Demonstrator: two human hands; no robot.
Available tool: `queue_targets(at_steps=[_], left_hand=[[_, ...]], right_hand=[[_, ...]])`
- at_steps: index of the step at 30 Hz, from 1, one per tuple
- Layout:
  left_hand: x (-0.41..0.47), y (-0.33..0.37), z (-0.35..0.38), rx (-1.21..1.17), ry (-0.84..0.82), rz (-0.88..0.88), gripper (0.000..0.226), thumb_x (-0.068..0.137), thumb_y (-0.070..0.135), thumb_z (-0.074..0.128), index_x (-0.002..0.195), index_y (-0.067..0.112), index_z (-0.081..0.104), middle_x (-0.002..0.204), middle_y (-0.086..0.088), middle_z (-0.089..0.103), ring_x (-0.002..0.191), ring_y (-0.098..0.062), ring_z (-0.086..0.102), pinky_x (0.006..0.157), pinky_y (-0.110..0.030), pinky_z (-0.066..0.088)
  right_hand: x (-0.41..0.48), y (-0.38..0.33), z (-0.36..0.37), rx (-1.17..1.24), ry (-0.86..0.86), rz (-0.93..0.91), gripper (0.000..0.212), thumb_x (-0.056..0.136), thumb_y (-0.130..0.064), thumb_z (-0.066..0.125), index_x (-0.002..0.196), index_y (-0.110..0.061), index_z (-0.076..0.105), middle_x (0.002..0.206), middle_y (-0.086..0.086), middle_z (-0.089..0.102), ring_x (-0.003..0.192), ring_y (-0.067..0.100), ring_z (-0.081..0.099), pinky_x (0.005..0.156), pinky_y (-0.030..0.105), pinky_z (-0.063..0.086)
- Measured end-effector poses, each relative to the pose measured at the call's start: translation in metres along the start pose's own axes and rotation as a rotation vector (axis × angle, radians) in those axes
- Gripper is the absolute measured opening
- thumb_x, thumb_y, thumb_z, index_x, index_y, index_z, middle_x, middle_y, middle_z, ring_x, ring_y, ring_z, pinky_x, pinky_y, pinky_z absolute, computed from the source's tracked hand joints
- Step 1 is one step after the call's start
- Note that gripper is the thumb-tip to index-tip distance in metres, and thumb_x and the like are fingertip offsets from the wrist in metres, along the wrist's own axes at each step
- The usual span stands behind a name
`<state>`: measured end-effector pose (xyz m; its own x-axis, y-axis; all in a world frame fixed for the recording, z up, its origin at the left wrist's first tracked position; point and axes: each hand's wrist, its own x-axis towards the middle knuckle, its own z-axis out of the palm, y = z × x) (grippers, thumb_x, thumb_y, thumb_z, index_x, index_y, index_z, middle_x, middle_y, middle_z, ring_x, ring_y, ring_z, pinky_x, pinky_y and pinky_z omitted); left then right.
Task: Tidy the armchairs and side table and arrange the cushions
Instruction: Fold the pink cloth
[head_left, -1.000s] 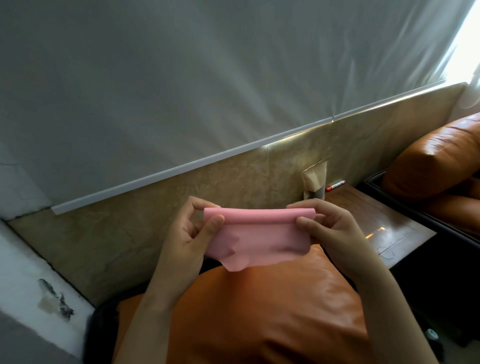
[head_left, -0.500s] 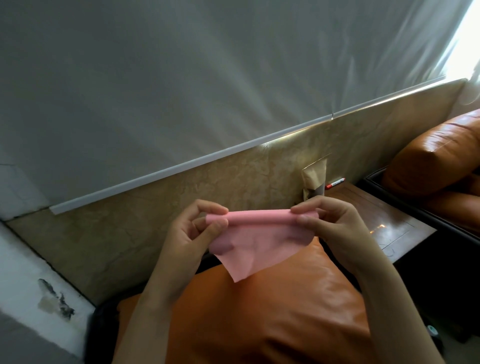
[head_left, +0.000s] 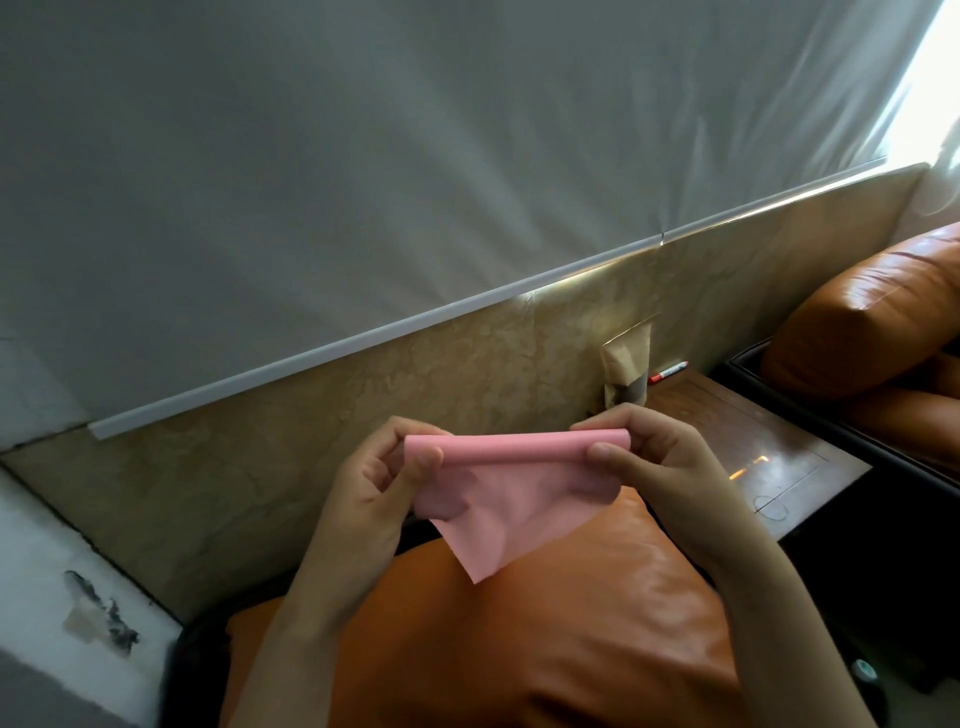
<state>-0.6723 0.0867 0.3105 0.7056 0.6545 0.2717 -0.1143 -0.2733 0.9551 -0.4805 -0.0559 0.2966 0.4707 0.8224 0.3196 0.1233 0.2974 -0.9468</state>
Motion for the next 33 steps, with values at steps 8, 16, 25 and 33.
queue_targets(at_steps=[8,16,25,33], left_hand=[[-0.002,0.002,0.001,0.042,-0.011,-0.034,0.03,0.088,0.051,0.048,0.095,0.024,0.058,0.089,0.002,0.058,0.086,-0.037,0.061,0.064,-0.065,0.053],[-0.003,0.003,0.003,-0.06,-0.012,-0.053,0.014,0.086,0.03,0.055,0.097,0.022,0.06,0.085,0.001,0.067,0.074,-0.016,0.065,0.056,-0.03,0.054],[-0.006,0.003,-0.004,-0.106,0.023,-0.013,0.011,0.083,0.019,0.062,0.093,0.023,0.066,0.086,0.011,0.068,0.077,-0.012,0.069,0.072,-0.035,0.059],[-0.011,0.012,0.0,-0.02,0.084,0.021,0.025,0.079,0.016,0.061,0.105,0.019,0.061,0.087,0.009,0.072,0.076,-0.012,0.071,0.063,-0.019,0.055]], right_hand=[[0.003,0.001,0.004,-0.103,0.007,-0.016,0.018,0.088,-0.027,0.056,0.089,-0.014,0.067,0.073,-0.003,0.064,0.065,0.006,0.055,0.054,0.02,0.044],[-0.001,0.001,0.0,0.064,-0.029,-0.017,0.009,0.084,-0.016,0.066,0.09,-0.021,0.069,0.075,0.004,0.067,0.067,0.014,0.061,0.058,0.022,0.049],[-0.001,0.001,0.001,0.144,-0.091,0.002,0.028,0.067,-0.035,0.085,0.087,-0.021,0.07,0.079,0.006,0.066,0.074,0.017,0.061,0.065,0.024,0.05],[-0.002,-0.001,0.006,0.049,-0.024,0.019,0.03,0.071,-0.009,0.072,0.095,-0.027,0.074,0.079,0.003,0.071,0.073,0.011,0.065,0.064,0.021,0.052]])
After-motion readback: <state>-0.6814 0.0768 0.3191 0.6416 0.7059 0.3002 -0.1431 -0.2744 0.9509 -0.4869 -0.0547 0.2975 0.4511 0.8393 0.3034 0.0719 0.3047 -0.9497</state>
